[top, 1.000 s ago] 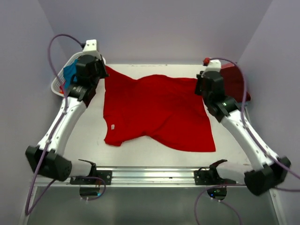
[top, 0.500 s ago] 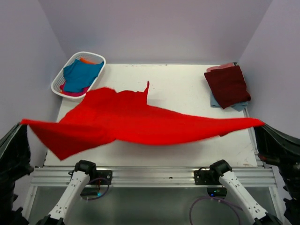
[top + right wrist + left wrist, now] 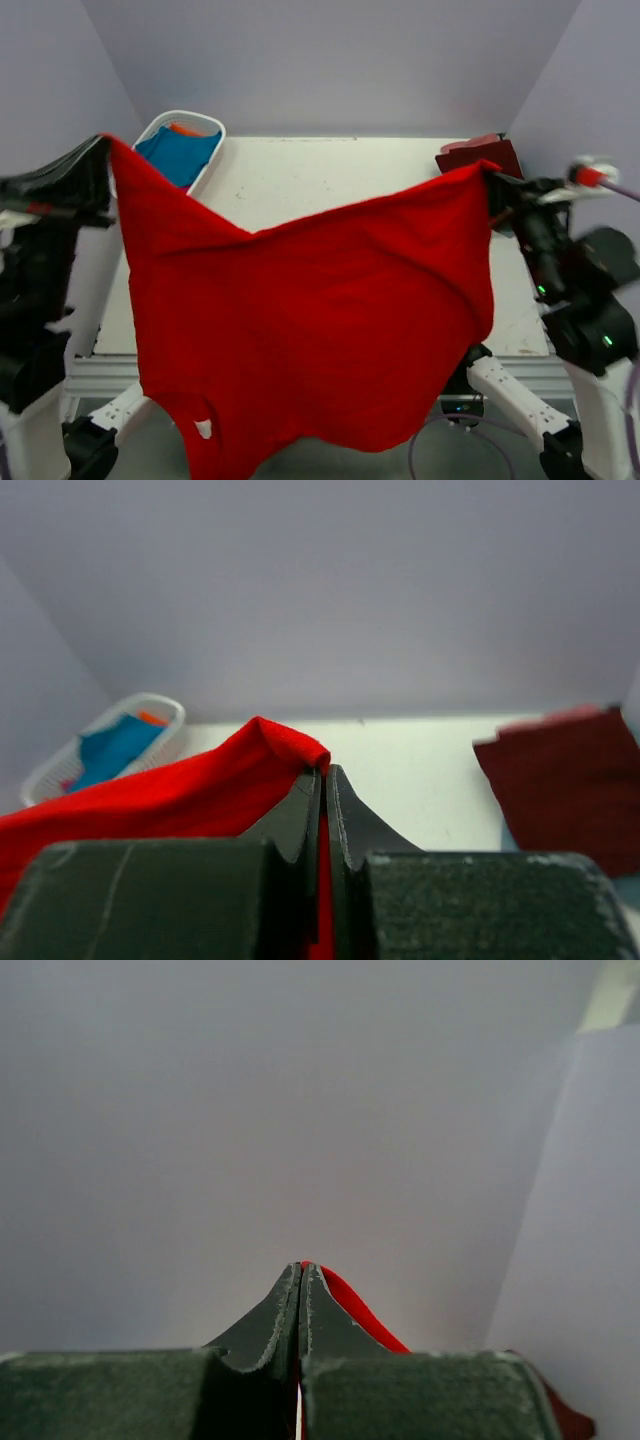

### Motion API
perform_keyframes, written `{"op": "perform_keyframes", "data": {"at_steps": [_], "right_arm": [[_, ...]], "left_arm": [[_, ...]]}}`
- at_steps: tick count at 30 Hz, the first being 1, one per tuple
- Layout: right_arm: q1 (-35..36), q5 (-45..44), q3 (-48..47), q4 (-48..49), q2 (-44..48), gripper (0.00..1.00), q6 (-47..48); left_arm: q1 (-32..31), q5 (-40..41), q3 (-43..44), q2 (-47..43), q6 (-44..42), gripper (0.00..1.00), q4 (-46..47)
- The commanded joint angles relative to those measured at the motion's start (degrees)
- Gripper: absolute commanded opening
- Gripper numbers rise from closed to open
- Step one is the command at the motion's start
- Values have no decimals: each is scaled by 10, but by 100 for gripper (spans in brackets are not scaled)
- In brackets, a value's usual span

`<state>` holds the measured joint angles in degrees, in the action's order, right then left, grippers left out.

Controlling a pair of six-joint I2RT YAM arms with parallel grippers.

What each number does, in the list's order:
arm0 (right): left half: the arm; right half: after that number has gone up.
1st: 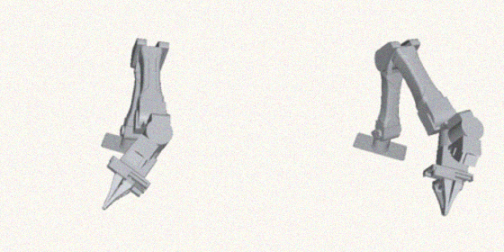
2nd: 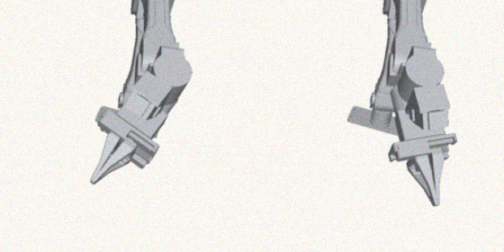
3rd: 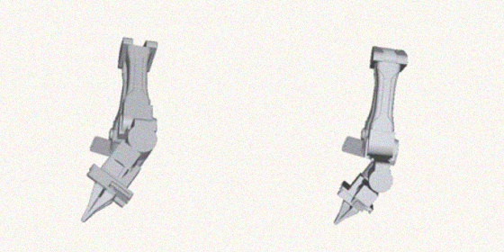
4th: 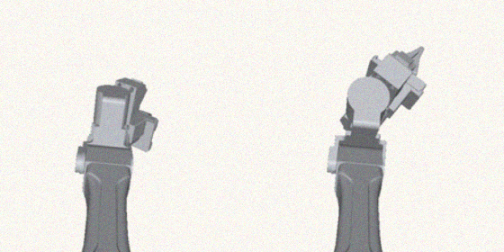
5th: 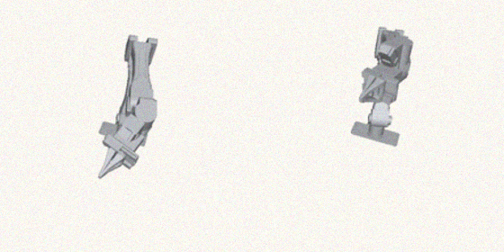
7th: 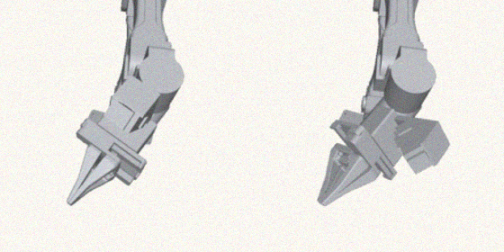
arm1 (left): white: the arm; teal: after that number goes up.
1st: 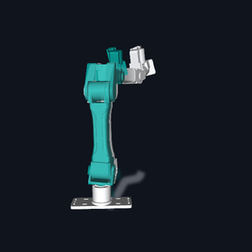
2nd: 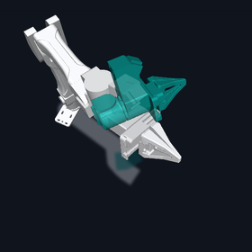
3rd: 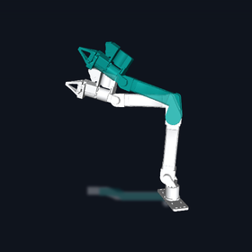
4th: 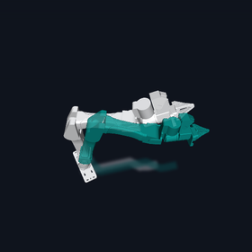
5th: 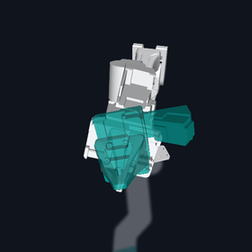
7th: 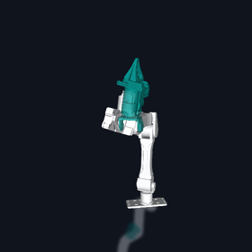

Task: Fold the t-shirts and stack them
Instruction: Flatten the tshirt out

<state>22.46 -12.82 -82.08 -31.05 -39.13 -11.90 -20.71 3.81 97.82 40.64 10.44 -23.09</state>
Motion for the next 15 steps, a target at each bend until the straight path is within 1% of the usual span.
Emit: {"op": "perform_keyframes", "data": {"at_steps": [1, 4, 5, 6, 8, 9, 10, 12, 13, 15], "right_arm": [[-1, -84, 79, -10, -87, 0, -20], [-1, -107, 94, 5, -159, 0, -23], [-1, -113, 107, 16, -174, 0, -23], [-1, -124, 112, 35, -207, 0, -23], [0, -130, 118, 51, -240, 0, -18], [0, -136, 119, 70, -258, 0, -18], [-2, -136, 112, 72, -298, 0, -17], [-3, -143, 106, 86, -334, 0, -14], [-4, -144, 104, 92, -370, 0, -15], [-7, -148, 101, 114, -403, 0, -16]], "left_arm": [[-58, 218, -53, 105, -86, 0, 3], [-71, 250, -79, 163, -95, 0, 27], [-71, 256, -107, 176, -96, 0, 37], [-70, 261, -123, 188, -96, 0, 50], [-55, 250, -154, 227, -78, 0, 67], [-44, 234, -190, 238, -68, 0, 76], [-8, 199, -213, 257, -45, 0, 96], [27, 175, -270, 277, -31, 0, 126], [49, 177, -282, 305, -28, 0, 149], [59, 178, -282, 344, -26, 0, 158]]}}
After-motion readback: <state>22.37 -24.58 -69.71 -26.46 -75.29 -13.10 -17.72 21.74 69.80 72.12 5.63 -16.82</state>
